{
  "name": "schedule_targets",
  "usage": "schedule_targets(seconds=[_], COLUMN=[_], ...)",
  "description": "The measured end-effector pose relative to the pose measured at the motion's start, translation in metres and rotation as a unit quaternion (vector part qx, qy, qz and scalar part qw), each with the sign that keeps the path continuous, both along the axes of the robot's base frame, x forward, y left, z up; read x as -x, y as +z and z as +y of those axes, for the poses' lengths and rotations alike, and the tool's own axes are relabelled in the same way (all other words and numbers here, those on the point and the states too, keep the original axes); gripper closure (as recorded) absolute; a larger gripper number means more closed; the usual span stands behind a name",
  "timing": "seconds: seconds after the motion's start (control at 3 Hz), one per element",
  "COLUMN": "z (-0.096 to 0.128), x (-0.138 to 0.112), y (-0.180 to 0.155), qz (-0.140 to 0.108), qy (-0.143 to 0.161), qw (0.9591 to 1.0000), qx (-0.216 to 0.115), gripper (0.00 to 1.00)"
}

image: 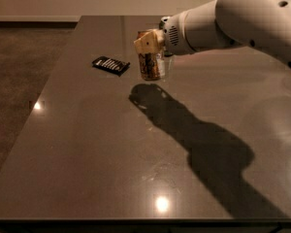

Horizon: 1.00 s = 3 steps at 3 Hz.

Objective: Place orange can upright

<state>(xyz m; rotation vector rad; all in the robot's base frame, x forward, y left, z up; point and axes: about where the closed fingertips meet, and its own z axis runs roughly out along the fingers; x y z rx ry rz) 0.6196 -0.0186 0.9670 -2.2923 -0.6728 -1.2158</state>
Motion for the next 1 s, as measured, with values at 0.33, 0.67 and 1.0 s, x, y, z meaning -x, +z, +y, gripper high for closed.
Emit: schedule_targets(seconds=[0.33, 0.67, 1.0], z=[-0.001, 0.0, 0.0], x=[0.005, 0.01, 0.017], y=[-0.004, -0.007, -0.012], qz=[-0.038, -0.063, -0.068], qy=[0.01, 0.019, 0.034], qw=[0.9991, 0.9973, 0.9966], qx=[-0.017, -0.031, -0.032], gripper=[1.0, 1.0, 1.0])
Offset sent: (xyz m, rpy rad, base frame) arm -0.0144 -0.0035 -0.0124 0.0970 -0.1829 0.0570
